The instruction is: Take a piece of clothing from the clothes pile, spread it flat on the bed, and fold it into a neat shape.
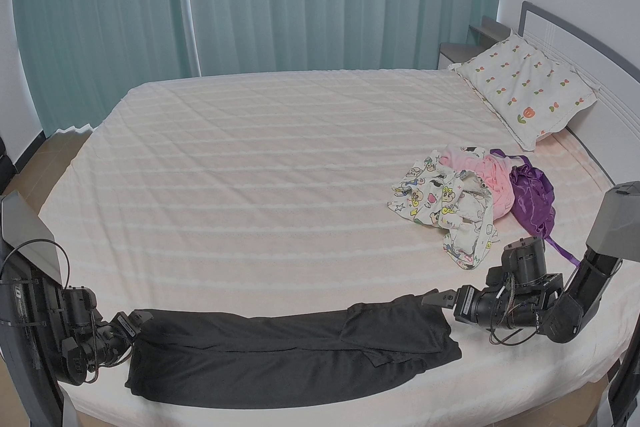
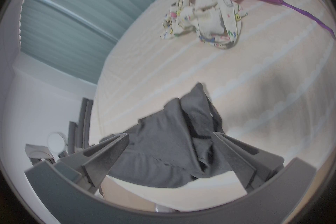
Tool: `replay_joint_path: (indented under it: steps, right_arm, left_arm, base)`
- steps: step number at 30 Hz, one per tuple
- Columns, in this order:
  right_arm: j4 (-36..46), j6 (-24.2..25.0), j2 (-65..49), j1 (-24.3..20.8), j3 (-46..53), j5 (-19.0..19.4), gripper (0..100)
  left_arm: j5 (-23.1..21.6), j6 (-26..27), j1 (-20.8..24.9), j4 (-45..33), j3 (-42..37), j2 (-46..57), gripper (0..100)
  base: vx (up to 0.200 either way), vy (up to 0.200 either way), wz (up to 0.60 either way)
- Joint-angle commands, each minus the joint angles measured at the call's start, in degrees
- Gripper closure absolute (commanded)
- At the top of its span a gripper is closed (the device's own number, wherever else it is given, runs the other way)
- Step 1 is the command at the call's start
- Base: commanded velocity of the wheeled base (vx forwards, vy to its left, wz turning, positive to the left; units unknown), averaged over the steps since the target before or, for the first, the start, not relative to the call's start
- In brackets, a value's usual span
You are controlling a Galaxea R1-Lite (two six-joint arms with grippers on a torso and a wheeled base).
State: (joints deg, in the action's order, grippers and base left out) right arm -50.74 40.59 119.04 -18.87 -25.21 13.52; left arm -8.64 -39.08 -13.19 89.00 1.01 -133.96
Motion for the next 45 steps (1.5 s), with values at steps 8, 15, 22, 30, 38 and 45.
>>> replay_joint_path:
  steps: [8,15,22,30,38,45]
  right_arm:
    - [-20.01,7.92,6.47,-0.11,9.83,-2.62,0]
    - [-20.10,8.98,6.03,0.15,9.65,-2.71,0]
    - [-23.79,8.98,7.35,0.06,10.44,-3.06,0]
    - [-28.28,8.98,11.56,-0.38,10.80,-4.55,0]
    - [-29.77,8.80,12.62,-0.46,11.50,-4.82,0]
    - [-29.86,8.89,12.27,-0.64,11.41,-4.82,0]
  left_arm:
    - [0.29,-0.73,-0.08,1.00,-0.84,-1.21,0]
    - [0.47,-1.87,-0.34,1.00,3.38,5.11,0]
    - [5.22,-0.47,-0.34,-0.23,14.37,5.47,0]
    - [5.57,2.43,1.68,-18.87,31.60,1.07,0]
    - [5.57,2.61,3.96,-20.89,34.76,-3.85,0]
    - [5.65,2.70,4.23,-20.98,36.78,-5.43,0]
  base:
    - [-0.200,0.000,0.00]
    - [-0.029,0.000,0.00]
    - [0.000,0.000,0.00]
    - [0.000,0.000,0.00]
    - [0.000,0.000,0.00]
    - [0.000,0.000,0.00]
